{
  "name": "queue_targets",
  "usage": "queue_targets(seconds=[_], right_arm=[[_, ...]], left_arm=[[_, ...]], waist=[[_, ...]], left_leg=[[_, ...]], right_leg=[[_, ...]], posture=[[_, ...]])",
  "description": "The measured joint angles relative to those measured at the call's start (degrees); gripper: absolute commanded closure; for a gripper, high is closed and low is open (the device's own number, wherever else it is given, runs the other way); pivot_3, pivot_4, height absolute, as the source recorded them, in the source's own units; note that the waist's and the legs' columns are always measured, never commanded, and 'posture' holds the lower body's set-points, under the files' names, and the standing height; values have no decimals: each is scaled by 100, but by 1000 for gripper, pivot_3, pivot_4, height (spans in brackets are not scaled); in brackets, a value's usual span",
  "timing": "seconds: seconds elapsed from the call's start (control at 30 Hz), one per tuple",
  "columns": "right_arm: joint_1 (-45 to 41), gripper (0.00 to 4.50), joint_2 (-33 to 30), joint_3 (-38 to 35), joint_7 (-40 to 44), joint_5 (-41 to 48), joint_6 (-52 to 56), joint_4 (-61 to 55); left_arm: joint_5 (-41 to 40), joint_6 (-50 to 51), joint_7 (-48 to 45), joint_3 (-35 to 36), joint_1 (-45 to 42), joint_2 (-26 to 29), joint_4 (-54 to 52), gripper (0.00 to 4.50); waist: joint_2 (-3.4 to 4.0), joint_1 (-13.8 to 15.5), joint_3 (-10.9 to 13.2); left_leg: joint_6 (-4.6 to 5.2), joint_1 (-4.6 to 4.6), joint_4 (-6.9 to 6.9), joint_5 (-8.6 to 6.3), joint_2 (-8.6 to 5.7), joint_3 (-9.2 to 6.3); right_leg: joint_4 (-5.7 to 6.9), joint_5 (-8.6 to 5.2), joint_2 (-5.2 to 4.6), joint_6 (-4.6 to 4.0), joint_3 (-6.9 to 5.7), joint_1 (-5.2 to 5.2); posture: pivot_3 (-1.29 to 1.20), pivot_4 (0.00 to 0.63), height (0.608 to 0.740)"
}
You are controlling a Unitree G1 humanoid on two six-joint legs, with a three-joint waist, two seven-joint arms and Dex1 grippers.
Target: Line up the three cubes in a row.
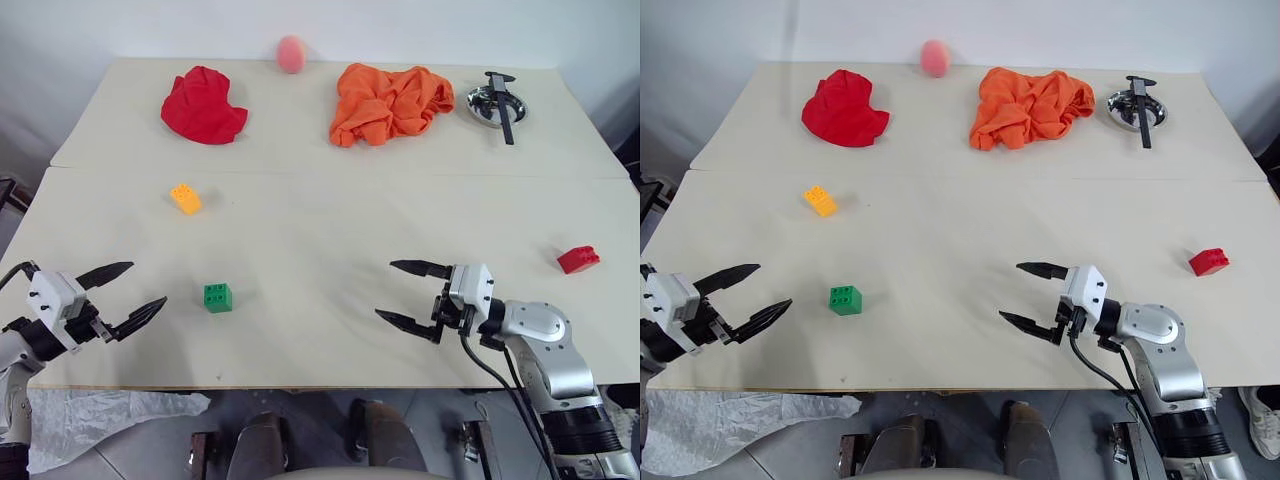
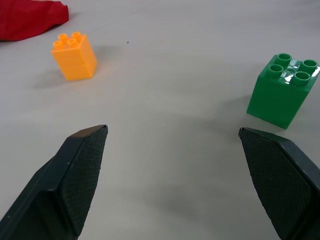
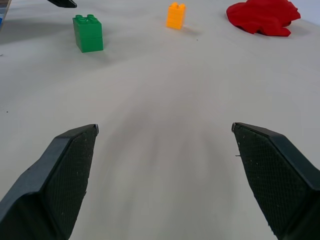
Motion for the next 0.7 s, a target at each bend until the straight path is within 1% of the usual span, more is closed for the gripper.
queue_targets(seconds=[0.17, 0.23, 0.27, 0.3, 0.33, 0.37, 0.4, 0.47, 0.6, 0.7], right_arm=[[1, 0, 0, -46, -94, 2, -2, -4], [66, 0, -13, -118, -172, 30, 24, -110], [205, 0, -23, -277, -272, 126, 102, -256], [426, 0, -56, -622, -481, 305, 270, -483], [475, 0, -98, -787, -565, 371, 331, -559], [744, 0, -159, -1275, -829, 524, 486, -846], [863, 0, -194, -1522, -971, 584, 542, -951], [1383, 0, -225, -2332, -1368, 649, 615, -1320], [2593, 0, -98, -3624, -1753, 662, 609, -1526], [3243, 0, 110, -4305, -1898, 647, 498, -1327]], left_arm=[[16, 80, 40, -1, -153, 0, 4, 30], [-32, 327, 72, -34, -156, 1, -108, 30], [-169, 592, 43, -122, -171, 10, -294, 30], [-399, 970, -4, -296, -268, 7, -647, 30], [-490, 1082, -16, -373, -331, 7, -816, 30], [-648, 1379, -18, -628, -680, -29, -1104, 30], [-726, 1464, -28, -744, -841, -48, -1315, 30], [-743, 1580, -134, -1224, -1410, -146, -1645, 30], [-621, 1689, -463, -2066, -1967, -267, -1735, 30], [-582, 1719, -595, -2428, -2275, -466, -1650, 30]], waist=[[0, 1, 0], [0, 2, 0], [0, 14, 0], [0, 76, 0], [0, 98, 0], [0, 183, 0], [-2, 202, -2], [-6, 236, -13], [0, 166, -21], [0, 104, -21]], left_leg=[[0, 0, 0, 0, 0, 1], [0, 0, 0, 0, 0, 0], [0, -2, 0, 0, 0, 0], [2, -8, 2, -1, -5, -8], [3, -8, 5, -1, -7, -10], [6, -15, 15, -3, -10, -13], [6, -18, 21, -3, -13, -25], [7, -17, 27, -12, -15, -21], [5, -11, 20, -17, -7, -4], [-3, 5, 20, -17, 9, 8]], right_leg=[[0, 0, 0, 0, 0, 0], [0, 0, 0, 0, 0, -1], [1, 0, 0, 0, 1, -1], [2, 0, -5, 0, -1, -1], [3, 0, -5, 0, 0, -1], [4, 1, -9, 2, 0, 0], [4, 2, -7, 3, -2, 3], [2, 2, -4, 4, -1, 8], [-9, 1, 12, 6, 4, 5], [-12, 2, 37, 6, 29, 11]], posture=[[0, 150, 740], [0, 150, 740], [0, 150, 740], [0, 150, 740], [0, 150, 740], [0, 150, 740], [0, 150, 740], [0, 150, 740], [0, 150, 740], [0, 150, 740]])
